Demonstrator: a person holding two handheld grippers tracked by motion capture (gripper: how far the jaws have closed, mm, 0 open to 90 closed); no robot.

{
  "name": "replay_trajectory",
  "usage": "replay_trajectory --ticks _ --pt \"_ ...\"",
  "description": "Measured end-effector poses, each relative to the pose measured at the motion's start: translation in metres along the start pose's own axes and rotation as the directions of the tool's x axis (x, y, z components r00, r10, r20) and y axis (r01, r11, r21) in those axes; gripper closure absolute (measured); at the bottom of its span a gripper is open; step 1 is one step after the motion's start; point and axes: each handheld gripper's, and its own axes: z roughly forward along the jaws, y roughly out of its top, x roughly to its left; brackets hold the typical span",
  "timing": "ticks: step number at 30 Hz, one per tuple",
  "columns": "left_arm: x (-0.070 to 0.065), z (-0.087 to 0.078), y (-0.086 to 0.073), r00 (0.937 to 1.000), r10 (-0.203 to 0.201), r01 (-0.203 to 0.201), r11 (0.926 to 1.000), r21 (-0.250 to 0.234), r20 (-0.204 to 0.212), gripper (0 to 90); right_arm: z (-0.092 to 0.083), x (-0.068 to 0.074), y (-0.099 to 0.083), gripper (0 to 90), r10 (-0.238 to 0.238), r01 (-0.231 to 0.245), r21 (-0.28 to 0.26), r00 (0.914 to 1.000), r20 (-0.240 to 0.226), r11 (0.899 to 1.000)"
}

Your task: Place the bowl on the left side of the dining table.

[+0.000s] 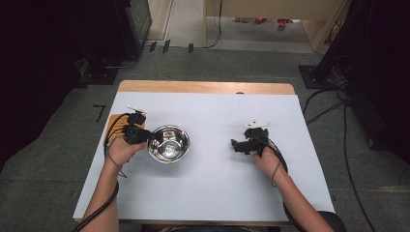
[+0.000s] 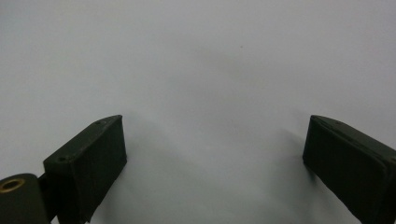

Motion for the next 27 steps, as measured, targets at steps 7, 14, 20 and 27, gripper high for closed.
replay_trajectory --ticks 7,14,20,27 --pt "0.004 -0.003 -0.001 0.9999 -0.006 0.006 1.0 -0.005 -0.008 85.9 0.0 0.0 0.0 5.7 0.0 0.0 0.0 1.0 0.0 1.0" --pt "0.009 -0.007 -0.002 0.9997 -0.02 0.02 0.9996 -0.019 -0.012 85.9 0.0 0.0 0.0 5.7 0.001 -0.001 0.0 1.0 0.0 1.0" --pt "0.011 -0.009 -0.003 0.9996 -0.025 0.024 0.9994 -0.023 -0.015 85.9 0.0 0.0 0.0 5.7 0.001 -0.001 0.0 1.0 0.0 1.0" --pt "0.016 -0.014 -0.004 0.9991 -0.037 0.036 0.9987 -0.037 -0.019 85.9 0.0 0.0 0.0 5.7 0.001 -0.001 0.0 1.0 0.0 1.0"
